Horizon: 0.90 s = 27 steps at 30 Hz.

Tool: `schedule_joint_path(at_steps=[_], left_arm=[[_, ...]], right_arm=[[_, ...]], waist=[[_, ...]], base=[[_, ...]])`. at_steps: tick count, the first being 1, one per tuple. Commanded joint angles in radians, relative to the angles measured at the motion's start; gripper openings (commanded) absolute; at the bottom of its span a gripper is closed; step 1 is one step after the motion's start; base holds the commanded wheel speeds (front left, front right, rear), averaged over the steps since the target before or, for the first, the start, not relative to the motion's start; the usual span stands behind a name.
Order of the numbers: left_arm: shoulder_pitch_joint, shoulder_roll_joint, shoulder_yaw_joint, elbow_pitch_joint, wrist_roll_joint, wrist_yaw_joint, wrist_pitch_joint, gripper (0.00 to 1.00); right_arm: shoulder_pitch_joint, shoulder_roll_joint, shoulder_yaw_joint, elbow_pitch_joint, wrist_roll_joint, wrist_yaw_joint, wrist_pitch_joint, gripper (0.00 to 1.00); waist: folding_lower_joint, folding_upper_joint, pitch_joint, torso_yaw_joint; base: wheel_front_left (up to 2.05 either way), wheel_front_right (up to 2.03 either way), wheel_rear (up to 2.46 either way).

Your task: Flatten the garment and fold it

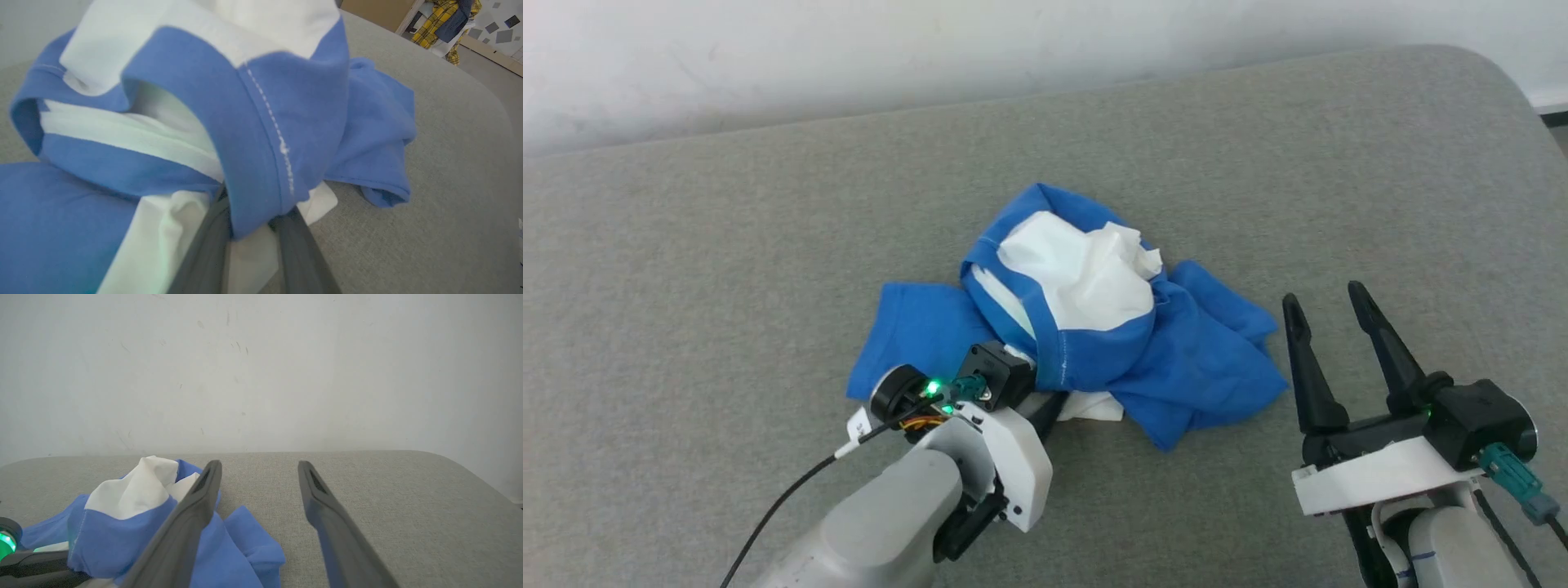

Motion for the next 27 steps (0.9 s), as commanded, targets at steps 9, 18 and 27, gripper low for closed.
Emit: schedule_joint_path(at_steps=[9,18,27], left_arm=[[0.009,0.013,0.099,-0.039,-0.012,0.047,-0.097,1.0],[0.136,0.123,0.338,-0.3,0.057,0.144,-0.106,1.0],[0.497,0.105,0.66,-0.52,0.191,0.2,-0.106,1.0]], right_arm=[[0.039,0.001,-0.012,0.039,-0.039,-0.002,-0.005,1.0],[0.097,0.001,-0.034,0.051,-0.056,-0.002,-0.005,1.0],[0.144,0.001,-0.048,0.061,-0.06,-0.002,-0.005,1.0]], waist=[[0.0,-0.0001,-0.133,0.125],[0.0,-0.0001,-0.202,0.199],[0.0,-0.0001,-0.223,0.244]], base=[[0.0,0.0,0.0],[0.0,0.0,0.0],[0.0,0.0,0.0]])
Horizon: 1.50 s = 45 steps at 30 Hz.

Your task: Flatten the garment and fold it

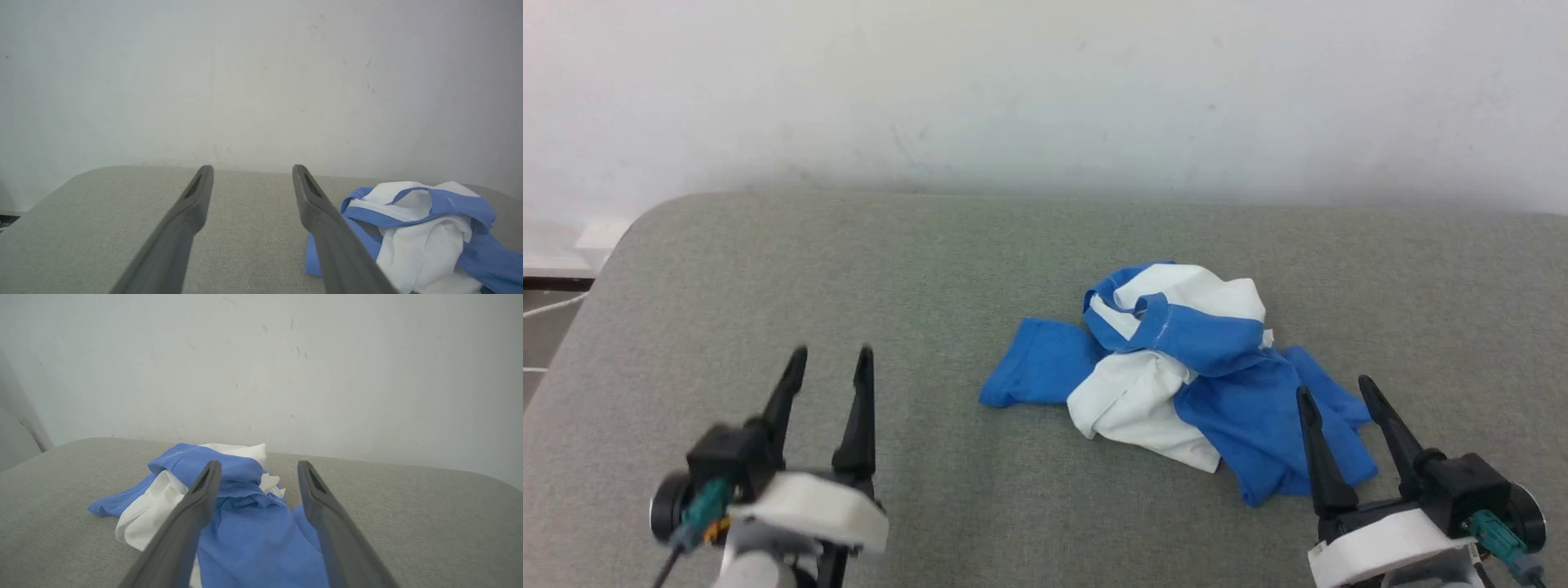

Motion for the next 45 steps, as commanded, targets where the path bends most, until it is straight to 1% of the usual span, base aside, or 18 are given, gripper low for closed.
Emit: schedule_joint_path(at_steps=[1,4,6,8,12,14,17,19,22,25,27,29,33,38,39,40,43,45], left_arm=[[0.043,-0.022,0.022,-0.009,0.014,-0.008,-0.005,1.0],[0.129,-0.069,0.072,-0.014,0.04,-0.031,-0.005,1.0],[0.171,-0.098,0.085,0.002,0.044,-0.058,-0.005,1.0],[0.191,-0.11,0.086,0.019,0.064,-0.083,-0.005,1.0],[0.202,-0.143,0.106,0.035,0.092,-0.115,-0.005,1.0],[0.197,-0.154,0.116,0.04,0.107,-0.128,-0.005,1.0],[0.188,-0.169,0.13,0.044,0.126,-0.144,-0.005,1.0],[0.181,-0.177,0.136,0.049,0.138,-0.155,-0.005,1.0],[0.178,-0.19,0.144,0.061,0.151,-0.168,-0.005,1.0],[0.171,-0.207,0.146,0.073,0.164,-0.183,-0.005,1.0],[0.164,-0.219,0.149,0.08,0.171,-0.192,-0.005,1.0],[0.157,-0.23,0.154,0.086,0.178,-0.201,-0.005,1.0],[0.141,-0.247,0.165,0.095,0.192,-0.218,-0.005,1.0],[0.131,-0.263,0.189,0.104,0.206,-0.232,-0.005,1.0],[0.131,-0.265,0.194,0.106,0.209,-0.234,-0.005,1.0],[0.131,-0.268,0.199,0.108,0.212,-0.235,-0.005,1.0],[0.135,-0.275,0.209,0.114,0.219,-0.244,-0.005,1.0],[0.136,-0.279,0.216,0.115,0.224,-0.249,-0.005,1.0]], right_arm=[[0.011,0.001,-0.002,0.003,-0.003,-0.002,-0.005,1.0],[0.02,0.001,-0.002,0.007,-0.001,-0.002,-0.005,1.0],[0.025,0.001,-0.003,0.01,0.002,-0.002,-0.005,1.0],[0.03,0.001,-0.005,0.015,0.002,-0.002,-0.005,1.0],[0.036,0.001,-0.001,0.033,-0.008,-0.002,-0.005,1.0],[0.032,0.001,0.005,0.046,-0.014,-0.002,0.019,1.0],[0.013,-0.001,-0.011,0.051,-0.044,-0.002,0.119,1.0],[-0.006,-0.024,-0.026,0.049,-0.043,-0.002,0.227,1.0],[-0.041,-0.079,-0.035,0.043,-0.033,-0.002,0.41,1.0],[-0.072,-0.114,-0.061,0.044,-0.015,-0.002,0.59,1.0],[-0.088,-0.116,-0.095,0.052,-0.002,-0.002,0.681,1.0],[-0.095,-0.125,-0.107,0.069,-0.015,-0.002,0.755,1.0],[-0.105,-0.117,-0.114,0.109,-0.019,-0.002,0.802,1.0],[-0.105,-0.107,-0.1,0.165,-0.03,-0.002,0.794,1.0],[-0.104,-0.106,-0.096,0.173,-0.033,-0.002,0.79,0.39],[-0.104,-0.107,-0.094,0.179,-0.036,-0.002,0.786,0.0],[-0.103,-0.12,-0.102,0.179,-0.045,-0.002,0.769,0.0],[-0.099,-0.138,-0.121,0.157,-0.054,-0.002,0.758,0.0]], waist=[[0.0003,-0.0001,-0.013,0.018],[0.0003,-0.0001,-0.013,0.024],[0.0003,-0.0001,-0.015,0.029],[0.0003,-0.0001,-0.015,0.035],[0.0003,-0.0001,-0.015,0.046],[0.0003,-0.0001,-0.014,0.053],[0.0003,-0.0001,-0.008,0.062],[0.0003,-0.0001,-0.001,0.069],[0.0003,-0.0001,0.013,0.079],[0.0003,-0.0001,0.033,0.097],[0.0003,-0.0001,0.046,0.11],[0.0003,-0.0001,0.056,0.124],[0.0003,-0.0001,0.079,0.145],[0.0003,-0.0001,0.088,0.147],[0.0003,-0.0001,0.086,0.142],[0.0003,-0.0001,0.083,0.135],[0.0003,-0.0001,0.07,0.11],[0.0003,-0.0001,0.058,0.091]], base=[[0.0,0.0,0.0],[0.0,0.0,0.0],[0.0,0.0,0.0],[0.0,0.0,0.0],[0.0,0.0,0.0],[0.0,0.0,0.0],[0.0,0.0,0.0],[0.0,0.0,0.0],[0.0,0.0,0.0],[0.0,0.0,0.0],[0.0,0.0,0.0],[0.0,0.0,0.0],[0.0,0.0,0.0],[0.0,0.0,0.0],[0.0,0.0,0.0],[0.0,0.0,0.0],[0.0,0.0,0.0],[0.0,0.0,0.0]])
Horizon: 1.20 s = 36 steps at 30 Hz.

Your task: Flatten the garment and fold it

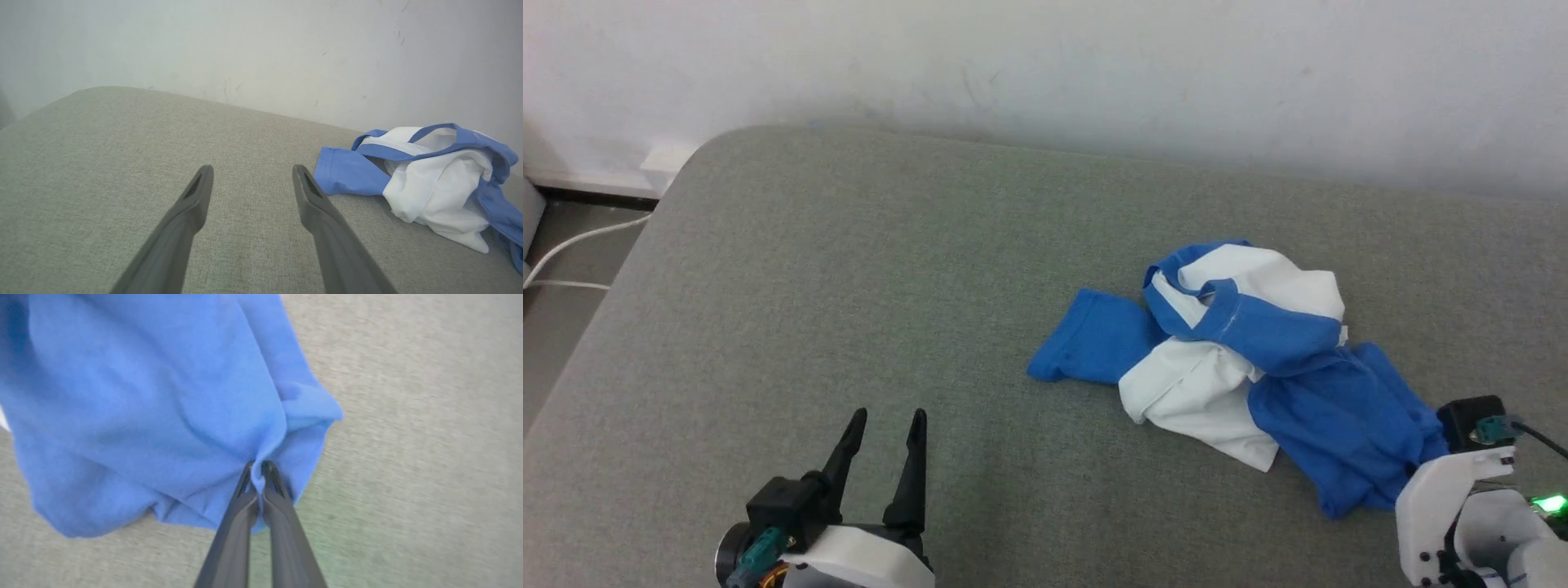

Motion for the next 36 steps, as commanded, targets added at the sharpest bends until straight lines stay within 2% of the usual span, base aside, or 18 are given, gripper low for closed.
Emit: schedule_joint_path(at_steps=[1,6,11,13,16,17,18,19,24,29,32,36], left_arm=[[-0.004,-0.007,0.01,0.001,0.01,-0.01,-0.005,1.0],[0.004,-0.016,0.032,0.0,0.02,-0.017,-0.005,1.0],[0.004,-0.026,0.035,0.001,0.032,-0.026,-0.005,1.0],[0.001,-0.029,0.036,0.002,0.035,-0.03,-0.005,1.0],[-0.002,-0.033,0.039,0.006,0.039,-0.034,-0.005,1.0],[-0.004,-0.034,0.038,0.007,0.041,-0.036,-0.005,1.0],[-0.007,-0.034,0.036,0.009,0.044,-0.038,-0.005,1.0],[-0.007,-0.034,0.036,0.009,0.044,-0.038,-0.005,1.0],[-0.019,-0.032,0.032,0.02,0.054,-0.047,-0.005,1.0],[-0.043,-0.022,0.021,0.039,0.038,-0.057,0.0,1.0],[-0.079,-0.013,-0.001,0.061,0.022,-0.063,0.056,1.0],[-0.163,0.005,-0.036,0.104,0.015,-0.067,0.2,1.0]], right_arm=[[0.016,-0.03,-0.022,-0.014,-0.017,-0.003,-0.003,0.0],[0.054,-0.101,-0.091,-0.134,-0.04,-0.003,0.007,0.0],[0.131,-0.128,-0.208,-0.211,-0.033,-0.003,0.053,0.0],[0.161,-0.12,-0.255,-0.204,-0.038,-0.003,0.075,0.0],[0.19,-0.075,-0.299,-0.164,-0.042,-0.003,0.088,0.0],[0.199,-0.062,-0.298,-0.149,-0.049,-0.003,0.081,0.2],[0.196,-0.043,-0.301,-0.137,-0.051,-0.003,0.062,1.0],[0.196,-0.043,-0.301,-0.137,-0.051,-0.003,0.062,1.0],[0.138,0.033,-0.279,-0.127,-0.08,-0.003,-0.08,1.0],[0.075,0.074,-0.178,-0.21,-0.048,-0.003,-0.221,1.0],[0.056,0.094,-0.116,-0.283,-0.004,-0.003,-0.286,1.0],[0.048,0.106,-0.064,-0.359,0.007,-0.003,-0.356,1.0]], waist=[[-0.0001,-0.0001,-0.029,-0.04],[-0.0001,-0.0001,-0.053,-0.094],[-0.0001,-0.0001,-0.069,-0.122],[-0.0001,-0.0001,-0.074,-0.124],[-0.0001,-0.0001,-0.077,-0.125],[-0.0001,-0.0001,-0.076,-0.124],[-0.0001,-0.0001,-0.075,-0.122],[-0.0001,-0.0001,-0.075,-0.122],[-0.0001,-0.0001,-0.067,-0.122],[-0.0001,-0.0001,-0.051,-0.141],[-0.0001,-0.0001,-0.032,-0.16],[-0.0001,-0.0001,0.008,-0.187]], base=[[0.0,0.0,0.0],[0.0,0.0,0.0],[0.0,0.0,0.0],[0.0,0.0,0.0],[0.0,0.0,0.0],[0.0,0.0,0.0],[0.0,0.0,0.0],[0.0,0.0,0.0],[0.0,0.0,0.0],[0.0,0.0,0.0],[0.0,0.0,0.0],[0.0,0.0,0.0]])
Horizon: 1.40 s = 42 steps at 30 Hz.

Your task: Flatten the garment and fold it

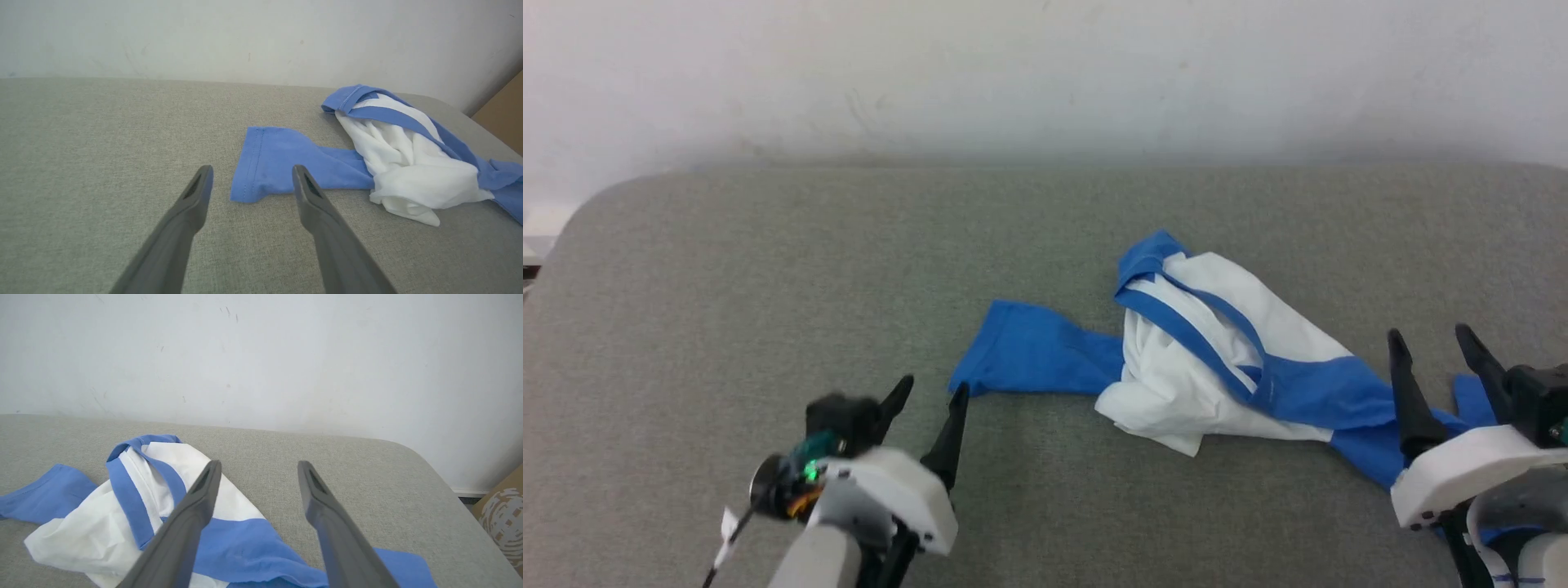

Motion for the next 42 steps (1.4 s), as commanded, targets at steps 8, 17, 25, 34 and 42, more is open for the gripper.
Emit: schedule_joint_path(at_steps=[8,17,25,34,42], left_arm=[[-0.207,0.044,-0.031,0.12,0.005,0.005,0.222,1.0],[-0.302,0.093,-0.072,0.292,0.035,0.01,0.394,0.96],[-0.311,0.121,0.0,0.268,-0.028,0.026,0.225,0.0],[-0.287,0.194,0.19,0.092,-0.088,0.118,-0.057,0.0],[-0.13,0.227,0.334,0.042,-0.151,0.193,-0.11,0.0]], right_arm=[[-0.018,0.013,0.041,-0.029,-0.009,-0.002,-0.065,1.0],[-0.029,0.016,0.047,0.007,-0.009,-0.002,-0.103,1.0],[-0.025,0.016,0.038,0.051,-0.017,-0.002,-0.114,1.0],[-0.001,0.016,0.046,0.082,-0.025,-0.002,-0.103,1.0],[0.017,0.017,0.054,0.115,-0.025,-0.002,-0.085,1.0]], waist=[[0.0,0.0,0.12,-0.092],[0.0,0.0,0.166,-0.135],[0.0,0.0,0.13,-0.104],[0.0,0.0,0.059,-0.03],[0.0,0.0,0.046,0.01]], base=[[0.0,0.0,0.0],[0.0,0.0,0.0],[0.0,0.0,0.0],[0.0,0.0,0.0],[0.0,0.0,0.0]])
